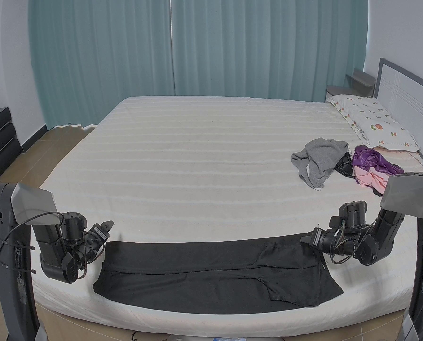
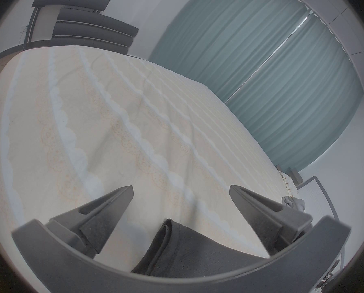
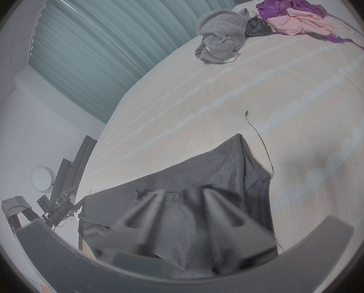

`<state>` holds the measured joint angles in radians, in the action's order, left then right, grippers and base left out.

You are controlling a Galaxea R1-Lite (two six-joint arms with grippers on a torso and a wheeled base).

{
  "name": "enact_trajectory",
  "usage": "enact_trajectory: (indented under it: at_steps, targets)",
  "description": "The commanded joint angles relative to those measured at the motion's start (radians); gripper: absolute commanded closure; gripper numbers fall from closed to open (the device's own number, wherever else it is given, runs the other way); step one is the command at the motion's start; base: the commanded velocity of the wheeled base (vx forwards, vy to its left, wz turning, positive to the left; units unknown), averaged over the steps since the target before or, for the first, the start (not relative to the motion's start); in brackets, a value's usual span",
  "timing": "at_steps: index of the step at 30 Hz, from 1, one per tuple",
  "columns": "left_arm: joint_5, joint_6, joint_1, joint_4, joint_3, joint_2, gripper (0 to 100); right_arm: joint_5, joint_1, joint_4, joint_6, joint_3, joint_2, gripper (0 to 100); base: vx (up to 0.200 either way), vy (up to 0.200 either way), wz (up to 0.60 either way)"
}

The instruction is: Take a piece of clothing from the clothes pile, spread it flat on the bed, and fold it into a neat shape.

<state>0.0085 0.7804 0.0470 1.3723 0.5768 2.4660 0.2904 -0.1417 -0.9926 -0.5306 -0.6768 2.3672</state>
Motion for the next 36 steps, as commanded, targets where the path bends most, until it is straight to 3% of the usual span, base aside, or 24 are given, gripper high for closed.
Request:
enact_trajectory:
  at_steps: [1,8,18,19,29,33,36]
  targets:
    - [0.001,0.000,0.001,0.002,0.000,-0.001,0,0.001,-0.001,-0.009,0.006,0.002,0.003,100,0.000,0.000,0.00]
    - [0.001,0.000,0.001,0.002,0.000,0.001,0,0.001,-0.001,-0.179,0.009,0.037,0.017,100,0.000,0.000,0.00]
    - [0.001,0.000,0.001,0.002,0.000,0.001,0,-0.002,0.014,-0.182,0.015,0.019,0.055,100,0.000,0.000,0.00]
    - [0.001,0.000,0.001,0.002,0.002,0.001,0,-0.002,0.017,-0.182,0.015,0.014,0.063,0,0.000,0.000,0.00]
    - [0.001,0.000,0.001,-0.001,0.008,0.004,0,-0.001,0.013,-0.193,0.003,-0.020,0.041,0,0.000,0.000,0.00]
    - [0.001,0.000,0.001,-0.001,0.009,0.005,0,-0.010,-0.032,-0.170,0.008,-0.010,-0.026,0,0.000,0.000,0.00]
    - [0.001,0.000,0.001,0.001,0.009,0.005,0,-0.060,-0.096,-0.070,0.017,-0.049,-0.080,0,0.000,0.000,0.00]
